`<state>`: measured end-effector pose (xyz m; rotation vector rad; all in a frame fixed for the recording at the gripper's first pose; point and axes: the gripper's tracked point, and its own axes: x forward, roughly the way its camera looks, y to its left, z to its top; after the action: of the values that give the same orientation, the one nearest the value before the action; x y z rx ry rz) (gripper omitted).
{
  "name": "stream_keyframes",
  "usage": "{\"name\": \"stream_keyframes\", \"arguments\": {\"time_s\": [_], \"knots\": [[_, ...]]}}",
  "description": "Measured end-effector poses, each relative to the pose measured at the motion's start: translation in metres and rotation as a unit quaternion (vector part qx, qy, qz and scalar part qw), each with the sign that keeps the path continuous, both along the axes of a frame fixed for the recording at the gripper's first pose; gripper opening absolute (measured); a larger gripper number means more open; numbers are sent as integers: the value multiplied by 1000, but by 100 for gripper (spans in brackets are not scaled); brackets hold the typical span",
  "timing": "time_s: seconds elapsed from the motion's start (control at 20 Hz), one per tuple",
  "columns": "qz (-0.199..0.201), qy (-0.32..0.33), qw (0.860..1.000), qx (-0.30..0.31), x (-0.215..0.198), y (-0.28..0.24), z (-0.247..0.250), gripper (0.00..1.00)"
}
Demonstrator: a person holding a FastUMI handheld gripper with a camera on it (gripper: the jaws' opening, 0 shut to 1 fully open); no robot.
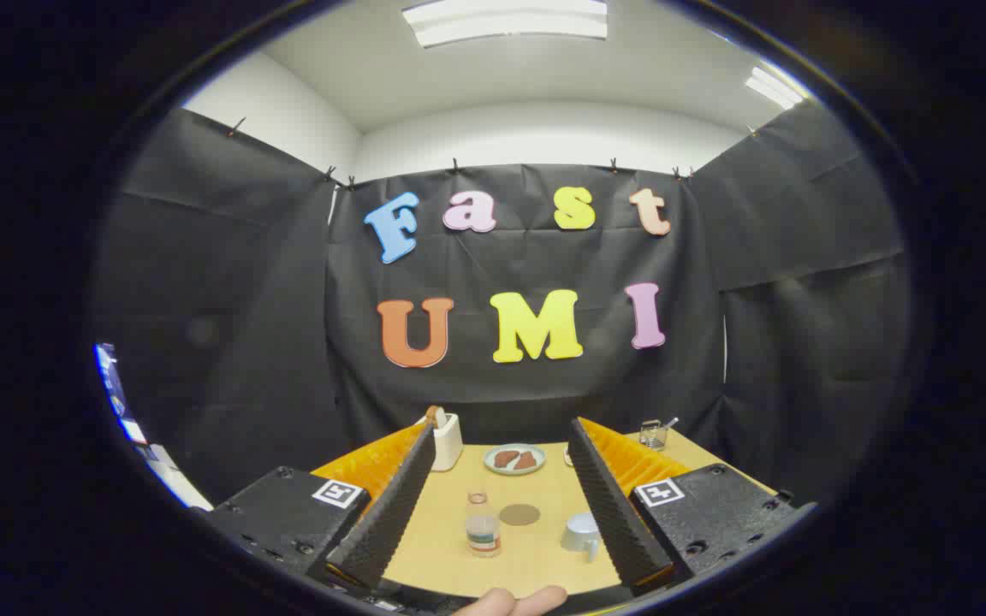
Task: Take the bottle from table, then pour the juice into the cup, finally place the bottle on the coaster
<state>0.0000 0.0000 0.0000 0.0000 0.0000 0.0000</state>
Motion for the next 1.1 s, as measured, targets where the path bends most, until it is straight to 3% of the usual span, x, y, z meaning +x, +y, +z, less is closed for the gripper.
{"name": "stream_keyframes", "arguments": {"time_s": [1.1], "knots": [[-1,40,999,-37,63,42,-74,100]]}}
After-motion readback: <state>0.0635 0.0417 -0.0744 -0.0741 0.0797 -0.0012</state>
